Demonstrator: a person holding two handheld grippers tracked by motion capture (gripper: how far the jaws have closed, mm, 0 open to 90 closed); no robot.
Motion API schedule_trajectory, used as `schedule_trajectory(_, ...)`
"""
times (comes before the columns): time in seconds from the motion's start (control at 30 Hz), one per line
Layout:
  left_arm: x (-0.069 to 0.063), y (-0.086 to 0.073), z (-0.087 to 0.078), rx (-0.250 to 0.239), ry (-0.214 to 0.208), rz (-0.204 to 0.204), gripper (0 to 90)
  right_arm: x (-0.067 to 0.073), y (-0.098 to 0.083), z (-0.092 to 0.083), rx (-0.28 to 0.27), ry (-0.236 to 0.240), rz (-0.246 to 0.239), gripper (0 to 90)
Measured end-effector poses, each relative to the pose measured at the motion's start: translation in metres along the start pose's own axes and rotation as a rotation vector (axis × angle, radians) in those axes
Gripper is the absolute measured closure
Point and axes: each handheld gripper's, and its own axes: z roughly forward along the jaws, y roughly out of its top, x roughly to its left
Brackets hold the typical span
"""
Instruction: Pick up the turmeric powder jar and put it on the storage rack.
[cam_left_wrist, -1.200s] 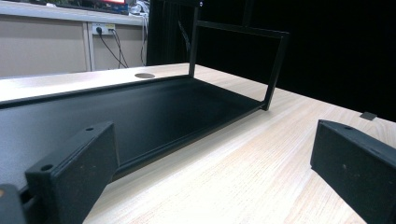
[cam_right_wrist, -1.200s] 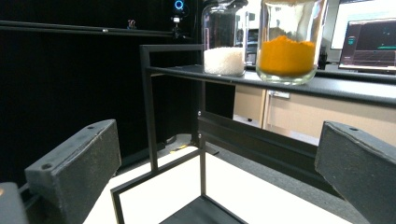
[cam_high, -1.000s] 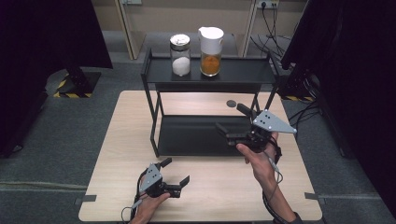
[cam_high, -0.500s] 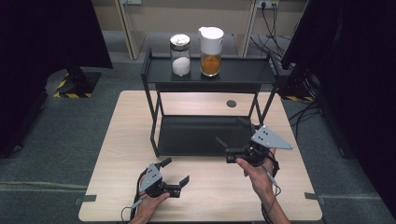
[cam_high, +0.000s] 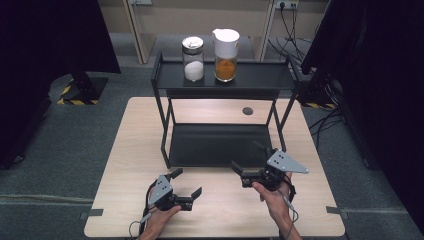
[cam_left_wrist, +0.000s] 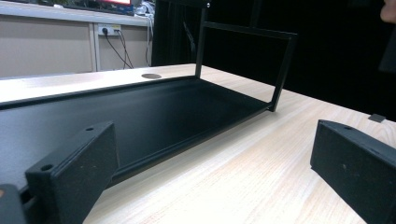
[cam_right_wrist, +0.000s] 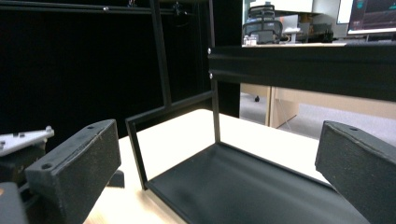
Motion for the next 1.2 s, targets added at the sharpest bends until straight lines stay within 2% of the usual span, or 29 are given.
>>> schedule_trajectory(0.37, 0.001, 0.0, -0.001, -0.002, 0.009, -0.001, 0.4, 0.003, -0.023, 0.0, 0.033, 0.009, 0.031, 0.5)
schedule_trajectory(0.93, 0.007, 0.001, -0.001, -0.008, 0.026, -0.027, 0.3, 0.003, -0.055, 0.005, 0.041, 0.021, 0.048, 0.5)
schedule_trajectory(1.2, 0.007, 0.0, -0.002, -0.009, 0.028, -0.03, 0.3, 0.003, -0.065, 0.005, 0.055, 0.022, 0.064, 0.5)
